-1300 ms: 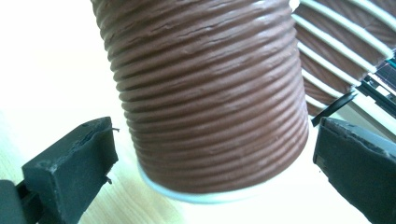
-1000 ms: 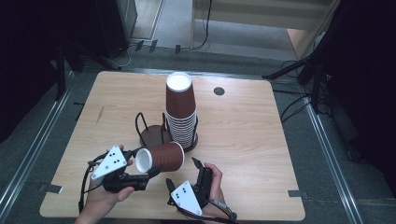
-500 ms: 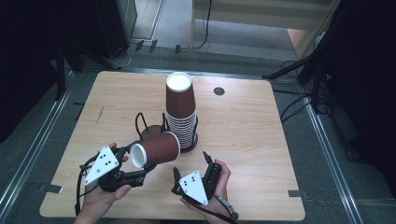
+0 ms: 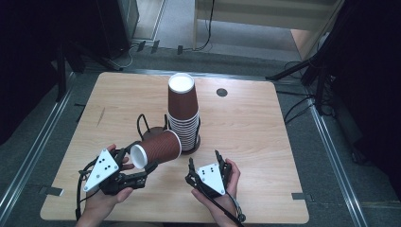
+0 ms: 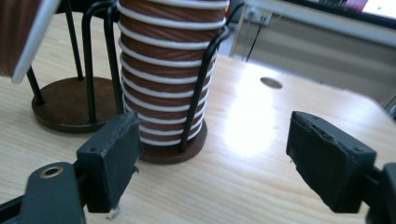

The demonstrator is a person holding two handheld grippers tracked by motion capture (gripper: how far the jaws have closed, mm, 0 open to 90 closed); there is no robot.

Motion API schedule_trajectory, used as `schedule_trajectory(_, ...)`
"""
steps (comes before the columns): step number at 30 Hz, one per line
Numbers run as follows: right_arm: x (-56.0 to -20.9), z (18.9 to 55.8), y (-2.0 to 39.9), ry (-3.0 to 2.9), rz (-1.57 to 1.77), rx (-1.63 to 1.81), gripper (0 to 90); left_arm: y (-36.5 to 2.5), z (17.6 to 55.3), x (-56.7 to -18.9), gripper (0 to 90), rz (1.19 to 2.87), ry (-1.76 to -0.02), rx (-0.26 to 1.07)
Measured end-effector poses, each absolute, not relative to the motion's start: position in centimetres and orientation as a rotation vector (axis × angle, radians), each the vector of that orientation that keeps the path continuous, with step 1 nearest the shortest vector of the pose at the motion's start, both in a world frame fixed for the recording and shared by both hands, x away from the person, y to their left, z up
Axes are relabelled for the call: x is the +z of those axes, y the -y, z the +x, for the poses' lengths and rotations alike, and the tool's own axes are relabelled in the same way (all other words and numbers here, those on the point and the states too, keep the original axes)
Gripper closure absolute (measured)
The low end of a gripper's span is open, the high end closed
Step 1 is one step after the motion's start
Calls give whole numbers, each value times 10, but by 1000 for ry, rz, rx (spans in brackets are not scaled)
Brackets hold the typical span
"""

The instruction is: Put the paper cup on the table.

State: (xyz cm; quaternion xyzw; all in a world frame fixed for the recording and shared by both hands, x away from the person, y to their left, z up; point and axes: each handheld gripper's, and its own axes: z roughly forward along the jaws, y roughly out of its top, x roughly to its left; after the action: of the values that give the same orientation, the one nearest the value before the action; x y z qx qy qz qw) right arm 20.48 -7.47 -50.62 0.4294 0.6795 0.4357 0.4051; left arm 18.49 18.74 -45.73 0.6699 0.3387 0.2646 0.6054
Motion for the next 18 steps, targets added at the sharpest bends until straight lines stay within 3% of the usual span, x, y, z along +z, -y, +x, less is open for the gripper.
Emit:
schedule_trajectory(8,-506,207,77,-1743,1206,1170,196,-187,186,-461,230,1529,-788,636)
schedule_trajectory(18,-482,200,95,-1701,1417,1382,31,-181,188,-466,229,1512,-794,615)
